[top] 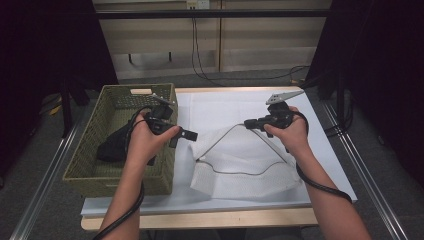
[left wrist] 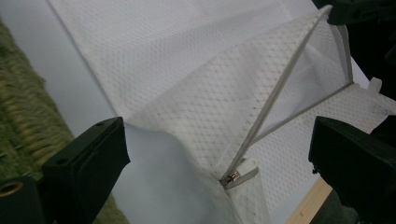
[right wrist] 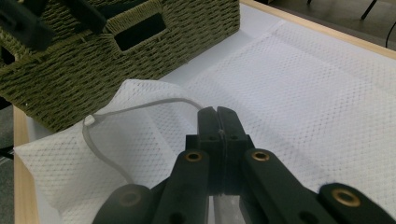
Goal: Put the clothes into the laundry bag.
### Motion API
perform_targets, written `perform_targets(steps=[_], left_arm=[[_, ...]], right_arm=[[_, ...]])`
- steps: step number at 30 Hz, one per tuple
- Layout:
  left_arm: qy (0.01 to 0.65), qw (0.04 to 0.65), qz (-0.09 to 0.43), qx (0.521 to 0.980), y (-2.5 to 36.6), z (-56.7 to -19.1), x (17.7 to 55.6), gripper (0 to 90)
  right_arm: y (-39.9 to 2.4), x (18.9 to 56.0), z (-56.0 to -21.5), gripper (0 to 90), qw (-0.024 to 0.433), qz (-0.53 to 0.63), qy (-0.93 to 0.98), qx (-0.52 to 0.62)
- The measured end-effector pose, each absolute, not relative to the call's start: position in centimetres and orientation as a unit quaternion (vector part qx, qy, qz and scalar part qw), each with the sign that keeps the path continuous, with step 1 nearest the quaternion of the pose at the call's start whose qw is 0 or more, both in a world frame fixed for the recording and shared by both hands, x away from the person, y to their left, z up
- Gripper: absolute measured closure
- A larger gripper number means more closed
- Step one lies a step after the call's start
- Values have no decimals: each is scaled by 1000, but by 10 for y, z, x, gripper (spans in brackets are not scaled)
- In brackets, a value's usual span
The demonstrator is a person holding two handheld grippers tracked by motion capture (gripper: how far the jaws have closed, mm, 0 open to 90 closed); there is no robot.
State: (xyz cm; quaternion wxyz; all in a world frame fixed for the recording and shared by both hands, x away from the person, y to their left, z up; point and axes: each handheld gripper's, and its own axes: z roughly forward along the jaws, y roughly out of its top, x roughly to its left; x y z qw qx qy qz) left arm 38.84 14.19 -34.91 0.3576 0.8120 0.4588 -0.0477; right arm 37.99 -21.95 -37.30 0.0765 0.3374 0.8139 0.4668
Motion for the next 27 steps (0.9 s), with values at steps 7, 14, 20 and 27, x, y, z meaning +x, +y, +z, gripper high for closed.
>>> perform_targets(steps=[7,14,20,27], left_arm=[[470,358,-37,806,162,-339,396,43],[488,351,-27,799,186,-343,404,45],[503,353,-25,789,203,-351,410,47],[519,348,-17,780,221,-361,418,47]], right_arm=[[-219,379,-374,900,75,466,814,339],[-220,378,-375,900,73,465,815,338],[-220,377,-376,900,72,463,817,337],[-222,377,-378,900,71,463,815,341]])
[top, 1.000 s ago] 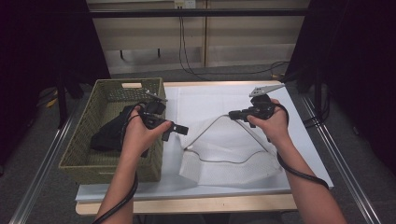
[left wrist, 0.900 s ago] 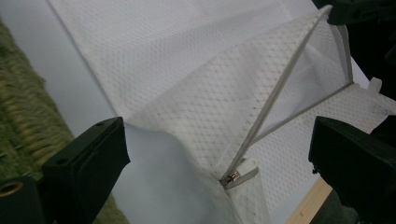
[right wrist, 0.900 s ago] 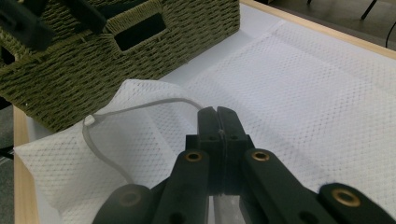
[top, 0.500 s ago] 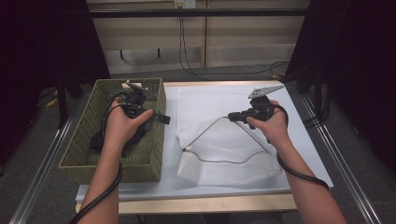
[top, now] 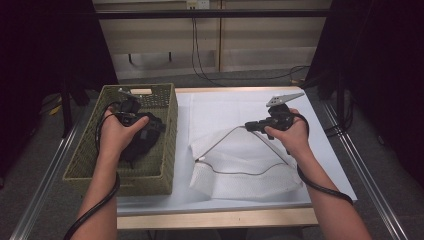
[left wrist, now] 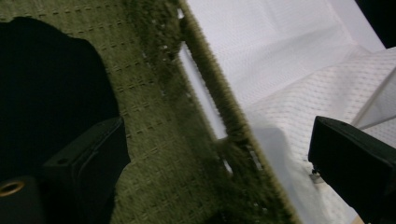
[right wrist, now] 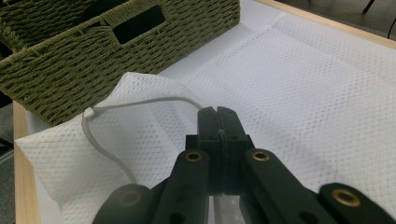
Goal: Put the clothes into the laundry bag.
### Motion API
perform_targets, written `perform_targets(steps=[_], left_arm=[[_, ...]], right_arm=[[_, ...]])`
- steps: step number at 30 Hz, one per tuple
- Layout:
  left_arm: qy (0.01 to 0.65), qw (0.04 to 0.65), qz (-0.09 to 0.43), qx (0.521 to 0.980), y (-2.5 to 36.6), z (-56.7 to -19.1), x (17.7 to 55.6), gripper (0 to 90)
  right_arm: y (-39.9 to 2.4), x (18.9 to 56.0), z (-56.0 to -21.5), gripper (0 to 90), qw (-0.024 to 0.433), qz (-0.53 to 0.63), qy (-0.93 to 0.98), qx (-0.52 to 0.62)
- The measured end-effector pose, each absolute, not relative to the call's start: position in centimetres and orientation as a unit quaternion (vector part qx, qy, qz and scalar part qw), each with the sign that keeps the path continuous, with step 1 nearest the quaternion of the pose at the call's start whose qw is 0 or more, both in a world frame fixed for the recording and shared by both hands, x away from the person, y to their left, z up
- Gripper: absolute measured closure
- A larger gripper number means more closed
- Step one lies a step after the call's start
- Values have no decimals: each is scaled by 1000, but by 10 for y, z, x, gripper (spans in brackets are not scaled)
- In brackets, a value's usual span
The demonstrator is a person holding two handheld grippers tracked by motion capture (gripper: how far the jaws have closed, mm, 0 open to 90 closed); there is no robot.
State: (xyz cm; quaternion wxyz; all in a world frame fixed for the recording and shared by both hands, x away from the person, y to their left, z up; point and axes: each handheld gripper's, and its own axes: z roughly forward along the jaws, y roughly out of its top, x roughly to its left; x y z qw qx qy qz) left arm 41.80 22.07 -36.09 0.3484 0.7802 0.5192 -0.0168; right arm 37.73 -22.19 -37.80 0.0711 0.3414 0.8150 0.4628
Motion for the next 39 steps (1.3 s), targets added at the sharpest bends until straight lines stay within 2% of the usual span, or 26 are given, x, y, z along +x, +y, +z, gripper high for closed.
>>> perform_targets(steps=[19,24,34,39], left_arm=[[566,324,30,757,270,-379,441,51],[562,315,47,763,280,-388,445,50],[559,294,77,771,288,-405,455,49],[556,286,77,777,287,-417,460,45]], right_arm=[[-222,377,-381,900,70,459,818,340],[-222,376,-381,900,70,459,818,341],[-220,376,-383,900,67,455,821,338],[-220,377,-384,900,68,454,821,340]])
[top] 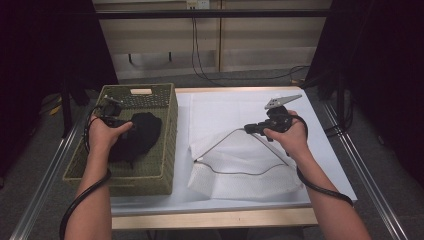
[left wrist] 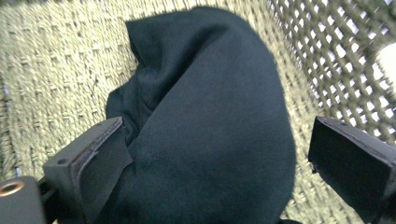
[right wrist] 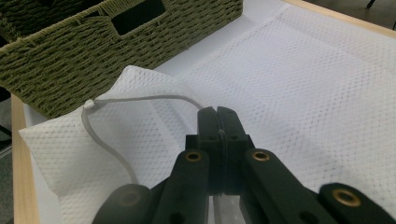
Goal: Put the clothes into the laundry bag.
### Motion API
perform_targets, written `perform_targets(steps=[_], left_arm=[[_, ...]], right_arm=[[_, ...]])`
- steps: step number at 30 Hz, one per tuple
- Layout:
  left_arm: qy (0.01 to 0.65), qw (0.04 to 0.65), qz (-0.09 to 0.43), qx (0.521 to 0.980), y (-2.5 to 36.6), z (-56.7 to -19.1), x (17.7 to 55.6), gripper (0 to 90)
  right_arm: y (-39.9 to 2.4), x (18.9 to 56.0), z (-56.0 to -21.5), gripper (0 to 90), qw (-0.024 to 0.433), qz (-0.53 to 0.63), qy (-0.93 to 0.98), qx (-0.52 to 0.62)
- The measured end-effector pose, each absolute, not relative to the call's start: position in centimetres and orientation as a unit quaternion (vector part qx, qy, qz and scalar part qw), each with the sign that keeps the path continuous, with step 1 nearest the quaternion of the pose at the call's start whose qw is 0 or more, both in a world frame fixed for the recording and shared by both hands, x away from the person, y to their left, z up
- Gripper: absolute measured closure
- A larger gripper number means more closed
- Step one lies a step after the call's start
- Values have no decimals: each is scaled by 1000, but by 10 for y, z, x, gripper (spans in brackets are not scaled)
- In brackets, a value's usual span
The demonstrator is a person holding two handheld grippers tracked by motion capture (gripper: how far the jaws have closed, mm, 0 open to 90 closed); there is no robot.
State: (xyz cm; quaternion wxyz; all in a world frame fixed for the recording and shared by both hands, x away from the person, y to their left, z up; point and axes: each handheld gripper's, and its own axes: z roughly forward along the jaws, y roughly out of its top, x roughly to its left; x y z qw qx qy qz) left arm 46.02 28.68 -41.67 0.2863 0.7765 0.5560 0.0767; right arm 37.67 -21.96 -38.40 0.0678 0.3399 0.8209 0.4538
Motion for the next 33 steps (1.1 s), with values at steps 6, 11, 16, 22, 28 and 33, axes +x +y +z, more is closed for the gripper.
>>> perform_targets(steps=[6,11,16,22,28,33], left_arm=[[555,277,63,782,289,-430,466,30],[552,269,61,787,288,-437,469,15],[548,250,50,797,284,-447,470,0],[548,245,45,799,282,-456,471,0],[530,237,54,812,280,-461,470,0],[516,246,74,817,277,-467,466,0]], right_arm=[[-219,377,-385,900,65,452,821,341],[-219,378,-386,900,64,451,823,340],[-221,379,-388,900,63,451,822,341],[-220,379,-388,900,61,451,822,342],[-221,379,-389,900,61,450,822,344],[-220,378,-390,900,65,447,824,341]])
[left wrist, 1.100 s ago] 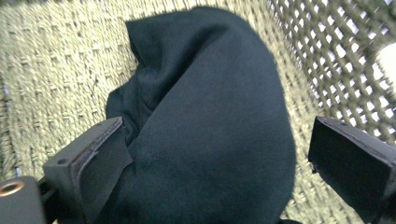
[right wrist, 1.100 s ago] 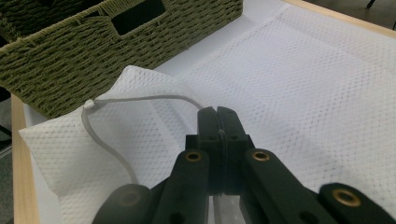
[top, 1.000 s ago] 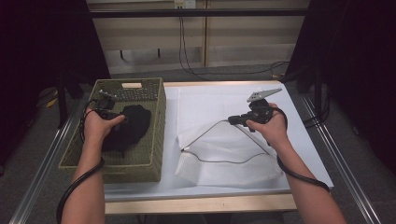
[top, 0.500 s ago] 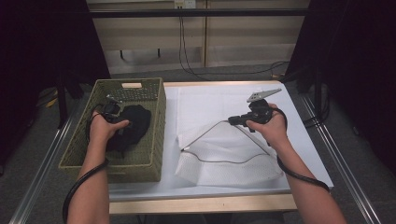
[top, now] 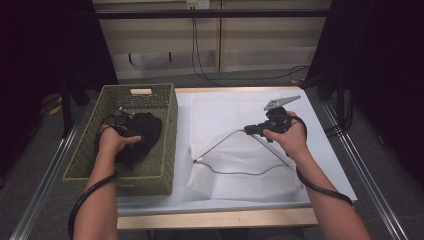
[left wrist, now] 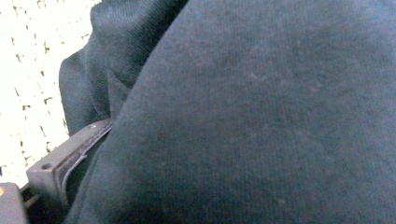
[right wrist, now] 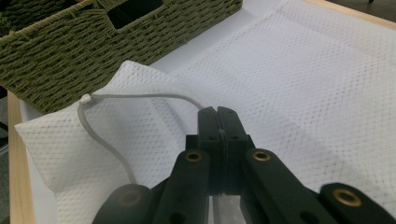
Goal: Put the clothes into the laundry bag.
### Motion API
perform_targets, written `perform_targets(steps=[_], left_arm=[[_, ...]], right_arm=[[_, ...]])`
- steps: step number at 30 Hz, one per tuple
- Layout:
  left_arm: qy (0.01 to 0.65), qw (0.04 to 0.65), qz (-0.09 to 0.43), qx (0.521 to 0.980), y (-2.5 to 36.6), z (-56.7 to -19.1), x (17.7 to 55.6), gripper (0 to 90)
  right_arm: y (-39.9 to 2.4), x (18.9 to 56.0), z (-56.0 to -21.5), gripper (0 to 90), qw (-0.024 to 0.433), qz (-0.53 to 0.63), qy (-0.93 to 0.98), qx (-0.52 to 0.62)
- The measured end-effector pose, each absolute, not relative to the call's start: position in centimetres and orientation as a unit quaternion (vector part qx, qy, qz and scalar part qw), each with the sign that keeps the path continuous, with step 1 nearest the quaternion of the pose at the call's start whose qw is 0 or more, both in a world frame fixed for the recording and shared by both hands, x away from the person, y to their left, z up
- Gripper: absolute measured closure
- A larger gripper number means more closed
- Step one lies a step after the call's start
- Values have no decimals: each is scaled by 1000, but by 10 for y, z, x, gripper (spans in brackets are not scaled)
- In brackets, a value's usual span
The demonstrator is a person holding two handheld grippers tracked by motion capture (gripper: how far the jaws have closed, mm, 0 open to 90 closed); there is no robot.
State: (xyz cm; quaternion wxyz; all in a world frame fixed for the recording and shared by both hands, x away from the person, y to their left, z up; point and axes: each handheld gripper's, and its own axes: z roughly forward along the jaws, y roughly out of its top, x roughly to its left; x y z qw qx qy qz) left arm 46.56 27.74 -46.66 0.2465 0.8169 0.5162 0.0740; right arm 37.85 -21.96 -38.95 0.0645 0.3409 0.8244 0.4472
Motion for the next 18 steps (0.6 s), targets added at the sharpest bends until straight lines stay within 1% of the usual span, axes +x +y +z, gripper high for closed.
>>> perform_targets(steps=[3,11,12,14,18], left_arm=[[499,228,84,832,274,-467,465,5],[491,212,93,840,274,-463,464,112],[490,209,92,841,274,-461,464,132],[485,204,91,845,272,-457,464,241],[496,197,91,841,268,-455,463,278]], right_arm=[[-219,378,-389,900,66,449,824,340],[-220,379,-391,900,64,446,824,343],[-220,379,-391,900,64,446,824,343],[-220,379,-391,900,64,445,824,345],[-219,379,-391,900,65,443,825,345]])
